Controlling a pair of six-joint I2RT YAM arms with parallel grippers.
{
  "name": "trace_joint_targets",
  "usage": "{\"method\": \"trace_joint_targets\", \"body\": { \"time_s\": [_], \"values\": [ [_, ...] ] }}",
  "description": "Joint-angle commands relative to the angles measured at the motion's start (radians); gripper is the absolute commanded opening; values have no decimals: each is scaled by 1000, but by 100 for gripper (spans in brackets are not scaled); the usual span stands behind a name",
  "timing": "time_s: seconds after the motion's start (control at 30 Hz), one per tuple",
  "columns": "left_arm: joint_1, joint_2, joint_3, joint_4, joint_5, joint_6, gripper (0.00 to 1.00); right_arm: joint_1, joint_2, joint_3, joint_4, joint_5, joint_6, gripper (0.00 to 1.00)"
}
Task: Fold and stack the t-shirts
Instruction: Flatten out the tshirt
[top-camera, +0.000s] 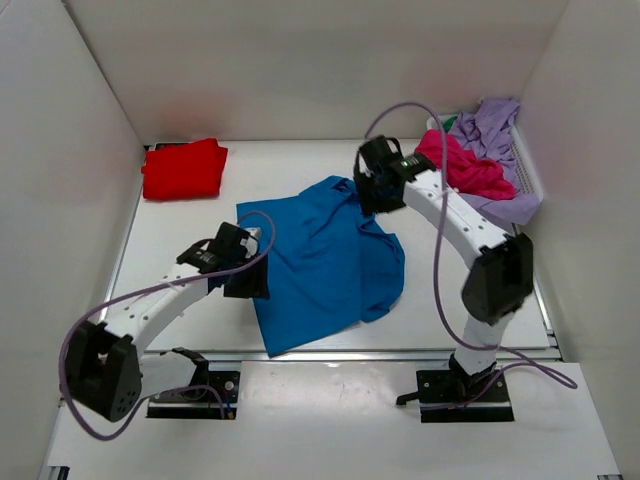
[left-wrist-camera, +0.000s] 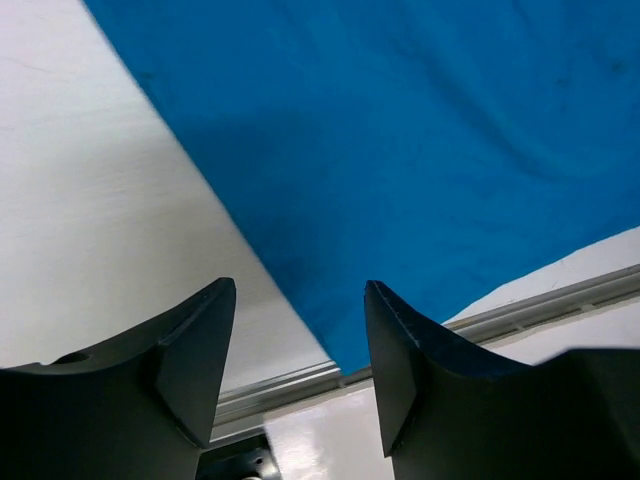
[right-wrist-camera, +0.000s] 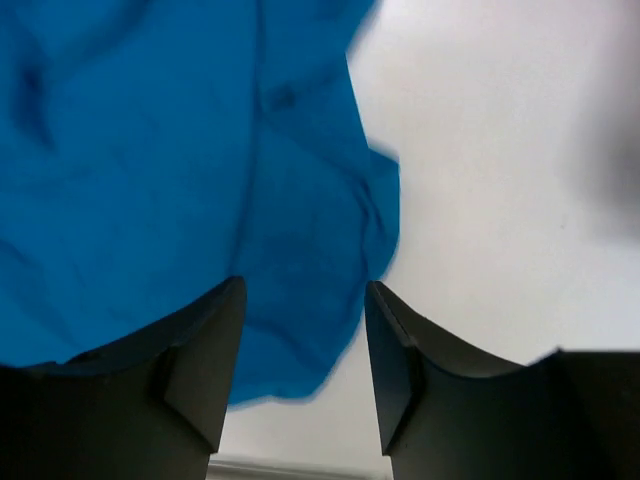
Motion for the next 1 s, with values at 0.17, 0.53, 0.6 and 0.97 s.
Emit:
{"method": "trace_joint_targets", "body": {
  "time_s": [0.17, 0.53, 0.6, 0.97],
  "values": [
    [-80, 197, 12, 122, -49, -158, 60, -61, -298, -576, 231, -86, 57, 53],
    [-164, 386, 66, 95, -299, -241, 67, -113, -331, -853, 415, -164, 103, 54],
    [-178, 421, 60, 99, -319, -255, 32, -119, -320, -857, 425, -169, 103, 54],
    [-102, 481, 155, -5, -446, -257, 0, -113, -211, -864, 464, -166, 111, 11]
  ]
}}
